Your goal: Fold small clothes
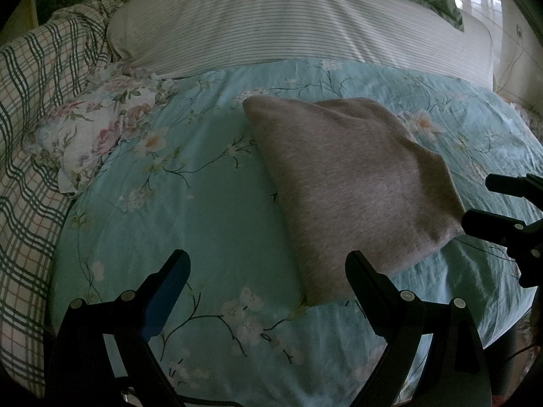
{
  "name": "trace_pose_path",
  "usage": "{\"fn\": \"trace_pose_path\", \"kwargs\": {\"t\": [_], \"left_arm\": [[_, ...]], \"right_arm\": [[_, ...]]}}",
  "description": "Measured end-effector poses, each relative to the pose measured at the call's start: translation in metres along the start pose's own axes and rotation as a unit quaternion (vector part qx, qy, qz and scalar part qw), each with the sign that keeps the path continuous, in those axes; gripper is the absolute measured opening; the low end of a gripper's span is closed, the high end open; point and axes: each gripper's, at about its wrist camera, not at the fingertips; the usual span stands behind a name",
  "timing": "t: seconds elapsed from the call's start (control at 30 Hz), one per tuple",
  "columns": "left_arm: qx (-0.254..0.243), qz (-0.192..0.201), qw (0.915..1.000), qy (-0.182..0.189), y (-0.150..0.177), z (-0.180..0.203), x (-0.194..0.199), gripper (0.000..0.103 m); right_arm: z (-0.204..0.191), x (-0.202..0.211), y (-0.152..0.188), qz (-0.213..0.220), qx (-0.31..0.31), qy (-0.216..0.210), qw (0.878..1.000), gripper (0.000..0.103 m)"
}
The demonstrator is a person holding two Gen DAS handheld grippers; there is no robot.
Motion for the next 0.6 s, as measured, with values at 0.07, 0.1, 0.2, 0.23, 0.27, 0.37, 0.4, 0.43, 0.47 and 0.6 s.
{"fn": "trace_pose_path", "kwargs": {"t": [0.07, 0.1, 0.2, 0.23, 0.27, 0.37, 0.4, 0.43, 0.47, 0.6], "left_arm": [[-0.001, 0.000, 1.0000, 0.001, -0.001, 0.000, -0.001, 0.093], [-0.001, 0.001, 1.0000, 0.001, -0.002, 0.000, -0.001, 0.093], [-0.002, 0.001, 1.0000, 0.002, -0.002, 0.000, -0.003, 0.093], [-0.002, 0.001, 1.0000, 0.002, -0.002, 0.000, -0.003, 0.093], [-0.003, 0.001, 1.0000, 0.002, -0.002, 0.000, -0.005, 0.093], [-0.003, 0.005, 1.0000, -0.001, -0.004, 0.002, -0.008, 0.093], [-0.004, 0.007, 1.0000, -0.002, -0.004, 0.002, -0.008, 0.093], [-0.004, 0.009, 0.9999, -0.003, -0.005, 0.003, -0.009, 0.093], [-0.005, 0.011, 0.9999, -0.004, -0.006, 0.004, -0.009, 0.093], [-0.008, 0.015, 0.9998, -0.007, -0.010, 0.004, -0.010, 0.093]], "right_arm": [[0.000, 0.000, 0.000, 0.000, 0.000, 0.000, 1.000, 0.102], [-0.001, 0.000, 0.000, 0.000, 0.000, 0.001, 1.000, 0.102], [0.000, -0.001, -0.001, 0.000, -0.002, 0.002, 1.000, 0.102], [0.001, -0.002, -0.001, 0.000, -0.002, 0.002, 1.000, 0.102], [0.002, -0.003, -0.003, -0.001, -0.003, 0.002, 1.000, 0.102], [0.008, -0.006, -0.006, -0.002, -0.005, 0.003, 1.000, 0.102], [0.009, -0.006, -0.007, -0.002, -0.005, 0.003, 1.000, 0.102], [0.010, -0.006, -0.008, -0.001, -0.006, 0.002, 1.000, 0.102], [0.011, -0.006, -0.009, 0.000, -0.006, 0.002, 1.000, 0.102], [0.014, -0.006, -0.011, 0.002, -0.006, 0.002, 1.000, 0.102]]}}
Point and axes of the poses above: each gripper's, at about its wrist camera, not at the fingertips, and x roughly against the way its jaws point, z to its right, y to its underside, and after that the axes turned 2 degrees about -z, right-handed
